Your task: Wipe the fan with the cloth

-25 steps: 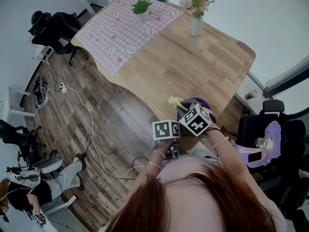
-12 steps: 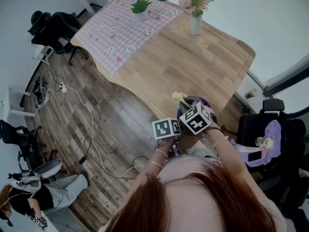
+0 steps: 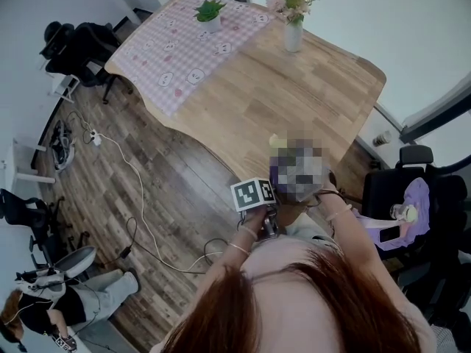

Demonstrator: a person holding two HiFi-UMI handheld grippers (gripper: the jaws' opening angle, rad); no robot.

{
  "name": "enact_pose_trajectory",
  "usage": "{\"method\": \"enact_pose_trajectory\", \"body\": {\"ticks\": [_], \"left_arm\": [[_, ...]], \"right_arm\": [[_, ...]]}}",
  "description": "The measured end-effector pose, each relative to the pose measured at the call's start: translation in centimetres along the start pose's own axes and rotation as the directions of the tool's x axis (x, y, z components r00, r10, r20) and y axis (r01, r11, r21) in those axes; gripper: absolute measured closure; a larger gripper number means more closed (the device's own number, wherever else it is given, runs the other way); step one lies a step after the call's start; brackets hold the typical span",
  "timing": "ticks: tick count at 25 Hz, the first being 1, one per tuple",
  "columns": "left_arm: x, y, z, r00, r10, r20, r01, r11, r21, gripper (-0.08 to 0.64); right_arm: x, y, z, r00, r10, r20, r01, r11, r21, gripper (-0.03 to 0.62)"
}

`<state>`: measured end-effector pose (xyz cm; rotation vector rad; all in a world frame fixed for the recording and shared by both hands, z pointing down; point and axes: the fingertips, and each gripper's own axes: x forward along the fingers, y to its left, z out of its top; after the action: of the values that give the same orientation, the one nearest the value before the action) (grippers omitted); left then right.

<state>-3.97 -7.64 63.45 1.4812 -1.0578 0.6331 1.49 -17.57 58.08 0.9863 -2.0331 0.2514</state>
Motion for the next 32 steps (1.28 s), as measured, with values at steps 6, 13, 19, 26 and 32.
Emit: {"method": "enact_pose_trajectory", "body": {"ticks": [6, 13, 19, 26, 32], "left_arm": [[0.0, -0.3, 0.1, 1.0, -0.011, 0.003, 0.011, 1.0, -0.015, 0.497], [0.3, -0.6, 0.3, 1.0, -0.011, 0.004, 0.011, 1.0, -0.022, 0.495], [0.4, -0.7, 0.1, 1.0, -0.03, 0.001, 0.03, 0.999, -0.044, 0.489], [0.6, -0.9, 0.3, 0.999, -0.034, 0.002, 0.034, 0.998, -0.058, 0.488], [0.7, -0.8, 0.4, 1.0, -0.031, 0.004, 0.031, 0.997, -0.065, 0.488]], "right_arm": [[-0.4, -1.0, -0.7, 1.0, -0.012, -0.019, 0.012, 1.0, 0.016, 0.549], [-0.6, -1.9, -1.1, 0.999, -0.025, -0.04, 0.028, 0.997, 0.068, 0.549], [-1.1, -2.3, -1.8, 0.998, -0.025, -0.052, 0.031, 0.993, 0.116, 0.549], [-1.5, -2.7, -2.1, 0.998, -0.013, -0.064, 0.024, 0.985, 0.171, 0.549], [-1.9, -3.0, -2.0, 0.999, 0.003, -0.051, 0.009, 0.973, 0.23, 0.549]]}}
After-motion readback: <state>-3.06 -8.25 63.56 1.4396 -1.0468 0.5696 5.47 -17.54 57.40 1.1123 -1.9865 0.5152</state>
